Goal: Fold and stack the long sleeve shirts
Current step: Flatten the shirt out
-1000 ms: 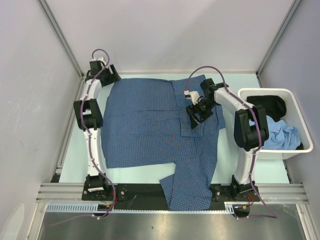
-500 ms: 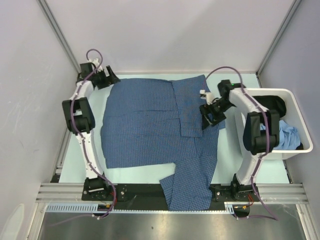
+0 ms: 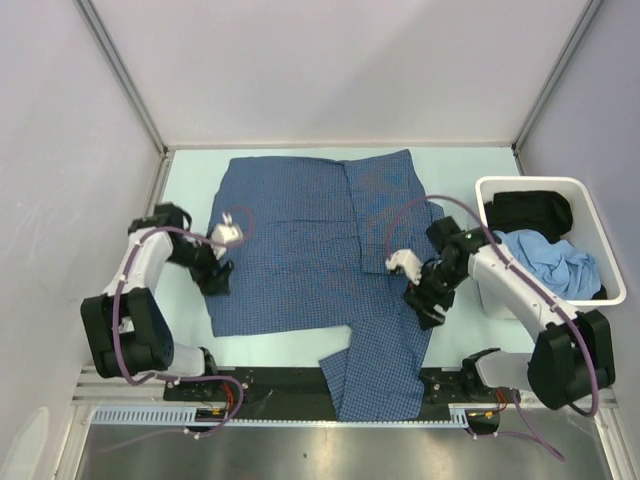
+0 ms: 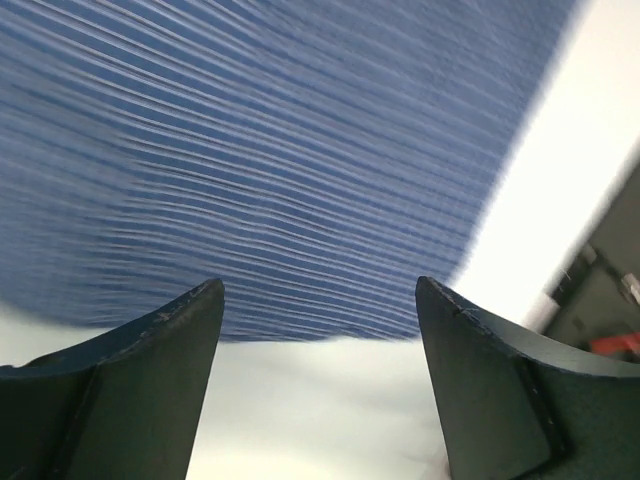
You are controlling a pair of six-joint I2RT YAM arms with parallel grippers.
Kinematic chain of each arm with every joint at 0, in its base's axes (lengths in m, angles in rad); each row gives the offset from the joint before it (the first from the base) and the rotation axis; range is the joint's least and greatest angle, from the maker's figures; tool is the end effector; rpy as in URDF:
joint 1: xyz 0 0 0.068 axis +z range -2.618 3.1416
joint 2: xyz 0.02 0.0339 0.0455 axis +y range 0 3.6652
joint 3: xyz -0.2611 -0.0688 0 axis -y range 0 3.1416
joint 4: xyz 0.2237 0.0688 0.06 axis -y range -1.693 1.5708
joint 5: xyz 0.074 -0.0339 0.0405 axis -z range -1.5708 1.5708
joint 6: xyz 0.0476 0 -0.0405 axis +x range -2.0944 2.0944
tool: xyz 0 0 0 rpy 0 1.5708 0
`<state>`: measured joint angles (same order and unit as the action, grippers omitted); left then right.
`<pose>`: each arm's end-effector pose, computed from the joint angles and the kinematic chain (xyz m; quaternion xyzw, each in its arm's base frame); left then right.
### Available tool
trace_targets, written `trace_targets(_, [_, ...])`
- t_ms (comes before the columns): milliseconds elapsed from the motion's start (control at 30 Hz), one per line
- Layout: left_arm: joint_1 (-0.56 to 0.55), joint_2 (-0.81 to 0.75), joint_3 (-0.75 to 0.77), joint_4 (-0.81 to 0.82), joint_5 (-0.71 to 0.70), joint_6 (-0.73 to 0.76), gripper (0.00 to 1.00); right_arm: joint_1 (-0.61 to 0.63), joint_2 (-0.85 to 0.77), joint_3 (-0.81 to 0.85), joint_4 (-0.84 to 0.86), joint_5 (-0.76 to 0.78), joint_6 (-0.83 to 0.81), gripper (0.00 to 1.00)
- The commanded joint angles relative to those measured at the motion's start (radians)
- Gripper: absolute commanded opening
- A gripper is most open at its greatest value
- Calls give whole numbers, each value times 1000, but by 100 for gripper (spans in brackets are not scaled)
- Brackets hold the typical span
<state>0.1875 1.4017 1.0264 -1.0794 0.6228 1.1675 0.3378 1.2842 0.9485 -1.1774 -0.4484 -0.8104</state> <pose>0.2206 0.0136 0.2328 0.4629 0.8301 -0.2037 0.2348 0.1667 0.0804 0.2302 -0.5347 0.8148 0.2095 0.0794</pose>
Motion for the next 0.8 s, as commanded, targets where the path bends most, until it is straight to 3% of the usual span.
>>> trace_targets(0, [-3, -61, -165, -119, -78, 271, 85, 113, -43, -91, 73, 57, -49, 77])
trace_targets(333, [-51, -239, -465, 126, -276, 374, 83, 180, 44, -197, 300, 178, 33, 75])
trace_targets(433, [-56, -254, -502, 162, -293, 405, 78, 207, 58, -209, 341, 203, 59, 62])
trace_targets(467, [-57, -260, -508, 168, -305, 406, 75, 219, 55, -214, 352, 212, 60, 53])
trace_targets(633, [-57, -273, -526, 173, -318, 431, 36, 254, 61, -241, 331, 234, 25, 24])
trace_targets(667, [-57, -276, -523, 168, -317, 432, 30, 268, 61, -241, 325, 232, 22, 10])
trace_targets(700, [-57, -280, -517, 150, -313, 442, 19, 274, 64, -241, 318, 231, 20, 3])
trace_targets(767, [-57, -283, -511, 130, -308, 445, 10, 288, 63, -229, 282, 214, 11, 0])
